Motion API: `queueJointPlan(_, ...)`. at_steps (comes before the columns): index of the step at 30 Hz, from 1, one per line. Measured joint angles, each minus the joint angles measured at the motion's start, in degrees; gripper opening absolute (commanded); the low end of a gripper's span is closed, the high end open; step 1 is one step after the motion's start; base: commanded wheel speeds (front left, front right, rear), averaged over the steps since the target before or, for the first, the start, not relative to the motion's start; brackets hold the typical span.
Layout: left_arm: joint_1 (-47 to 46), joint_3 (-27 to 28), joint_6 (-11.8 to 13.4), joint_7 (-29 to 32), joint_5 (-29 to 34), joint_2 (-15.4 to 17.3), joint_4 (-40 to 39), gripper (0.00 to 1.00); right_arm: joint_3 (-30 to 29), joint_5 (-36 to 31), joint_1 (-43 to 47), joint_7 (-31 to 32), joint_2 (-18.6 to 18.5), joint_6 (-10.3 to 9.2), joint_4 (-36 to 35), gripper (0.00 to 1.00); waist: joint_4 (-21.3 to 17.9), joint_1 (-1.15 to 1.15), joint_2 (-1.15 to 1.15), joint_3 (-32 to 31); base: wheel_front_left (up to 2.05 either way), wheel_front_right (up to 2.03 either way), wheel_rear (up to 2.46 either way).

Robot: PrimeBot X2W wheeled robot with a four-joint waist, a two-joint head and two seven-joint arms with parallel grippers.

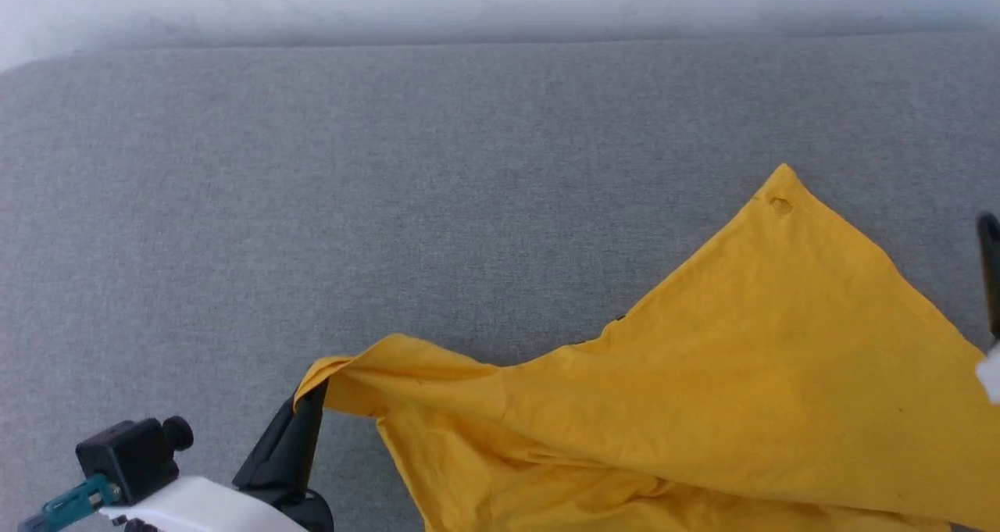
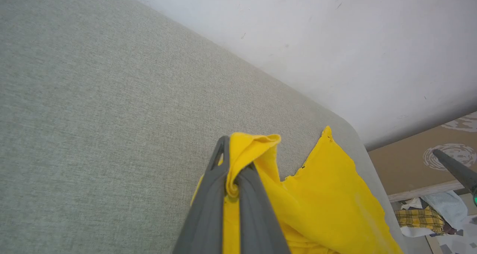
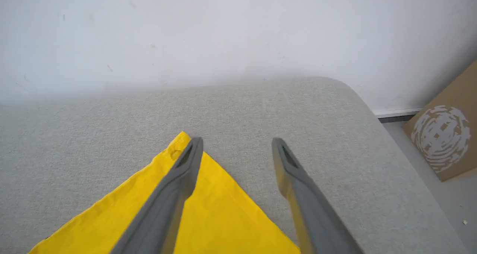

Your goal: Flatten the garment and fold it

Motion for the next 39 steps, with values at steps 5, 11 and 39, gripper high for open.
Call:
queueJointPlan(5,-2.4,-0.8,-0.7,0.0,0.2,-0.2,0.3,0.0,5.8,-1.8,-8.3,5.6,-3.4,0.0,7.4,1.0,1.7,0.01,0.0,2.6,0.0,0.0,0.0)
queueJointPlan(11,-5.8,-1.8,-2.0,0.0,0.2,-0.8,1.0,0.0,8.6,-4.9,-15.8,8.7,-5.9,0.0,17.2,1.0,4.3,0.02,0.0,6.5,0.0,0.0,0.0)
queueJointPlan(39,-9.1,-1.4,-2.9,-0.7,0.2,-1.3,3.1,0.0,8.5,-6.6,-21.2,11.3,-6.7,0.05,23.4,0.0,8.8,0.01,0.0,10.6,0.0,0.0,0.0)
